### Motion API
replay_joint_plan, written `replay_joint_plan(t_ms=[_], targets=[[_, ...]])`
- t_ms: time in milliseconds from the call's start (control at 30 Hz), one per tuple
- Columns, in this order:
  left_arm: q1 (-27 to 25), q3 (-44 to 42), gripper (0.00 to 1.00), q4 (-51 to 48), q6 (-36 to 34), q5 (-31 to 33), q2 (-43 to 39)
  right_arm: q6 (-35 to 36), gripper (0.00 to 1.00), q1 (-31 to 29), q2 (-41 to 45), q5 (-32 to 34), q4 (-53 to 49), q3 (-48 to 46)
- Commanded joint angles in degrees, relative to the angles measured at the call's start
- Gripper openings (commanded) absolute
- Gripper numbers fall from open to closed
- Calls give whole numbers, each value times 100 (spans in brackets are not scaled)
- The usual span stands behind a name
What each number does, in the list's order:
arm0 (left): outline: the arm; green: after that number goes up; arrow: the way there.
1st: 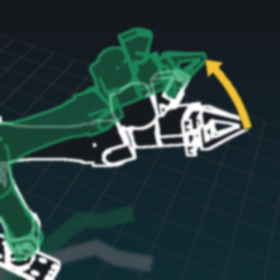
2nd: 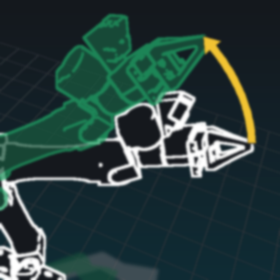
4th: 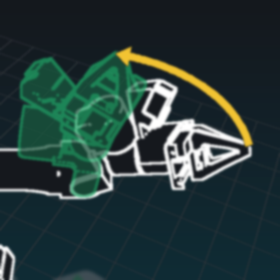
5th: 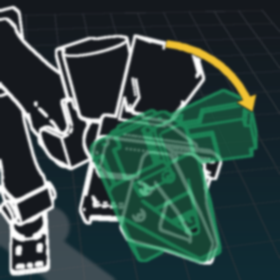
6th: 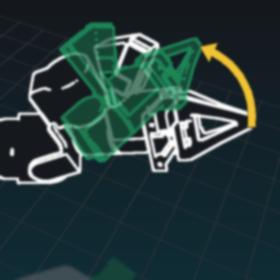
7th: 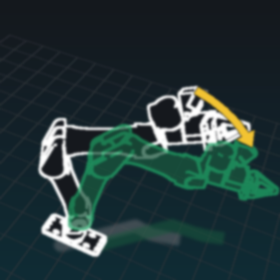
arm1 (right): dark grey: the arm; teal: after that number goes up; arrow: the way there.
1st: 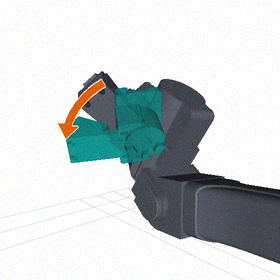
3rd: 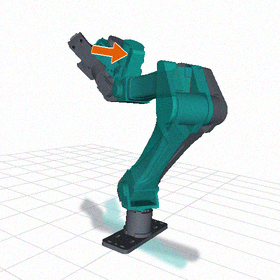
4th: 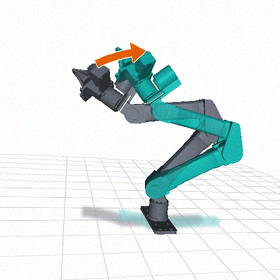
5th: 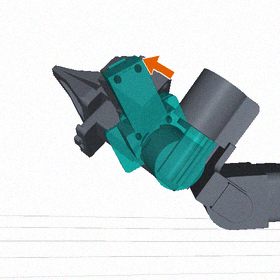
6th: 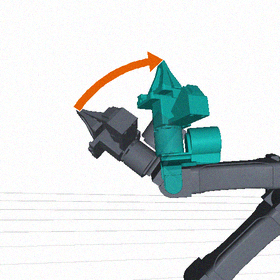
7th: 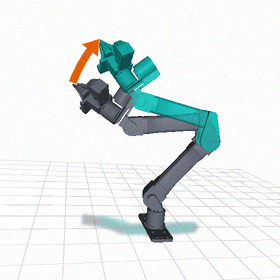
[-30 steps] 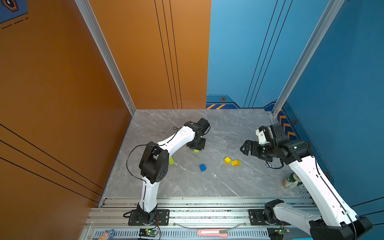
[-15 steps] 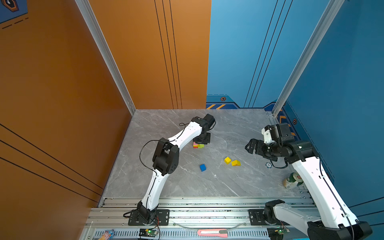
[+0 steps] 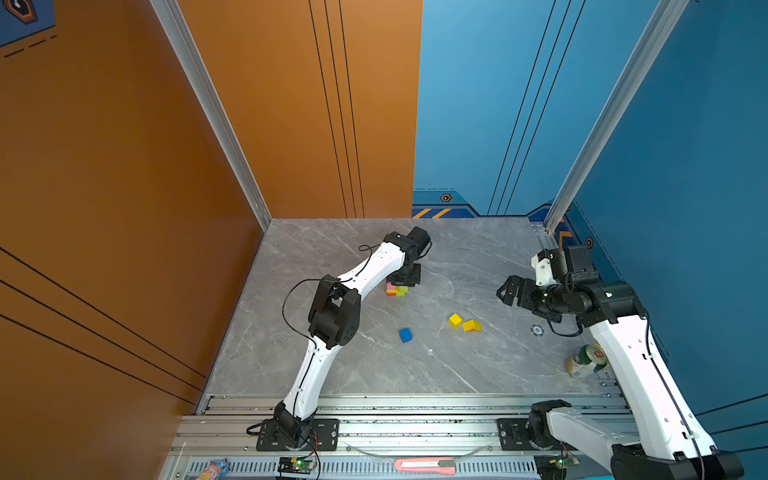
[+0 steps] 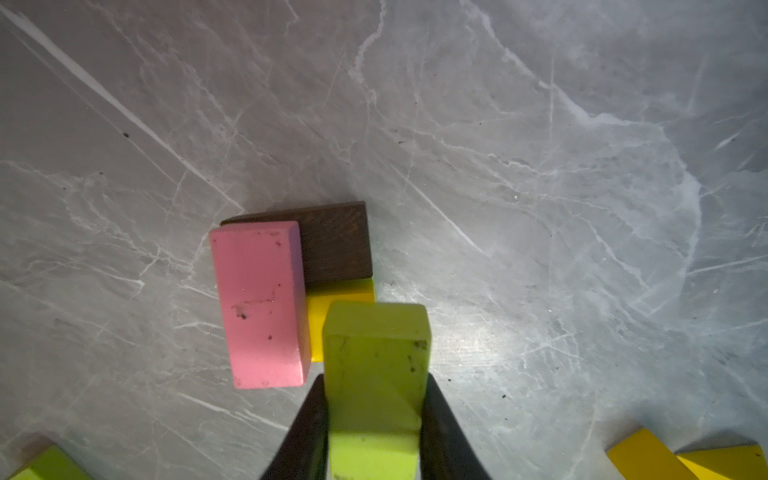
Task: Build the wood block tower
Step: 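Lift the lime green block with the left gripper and carry it over the stack, then lower the lime green block beside the pink block and open the left gripper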
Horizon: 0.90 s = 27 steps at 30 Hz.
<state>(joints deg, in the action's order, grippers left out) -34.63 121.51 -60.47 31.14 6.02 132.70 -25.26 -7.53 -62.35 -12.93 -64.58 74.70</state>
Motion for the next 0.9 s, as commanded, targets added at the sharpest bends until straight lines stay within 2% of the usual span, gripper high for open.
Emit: replay_joint_plan(t_ms=[0,867], targets=[[90,171,22,-164,5,150,125,126,100,58,47,-94,-196,107],[202,336,24,-176,-91,-12,289,12,100,122,-53,-53,-136,98]])
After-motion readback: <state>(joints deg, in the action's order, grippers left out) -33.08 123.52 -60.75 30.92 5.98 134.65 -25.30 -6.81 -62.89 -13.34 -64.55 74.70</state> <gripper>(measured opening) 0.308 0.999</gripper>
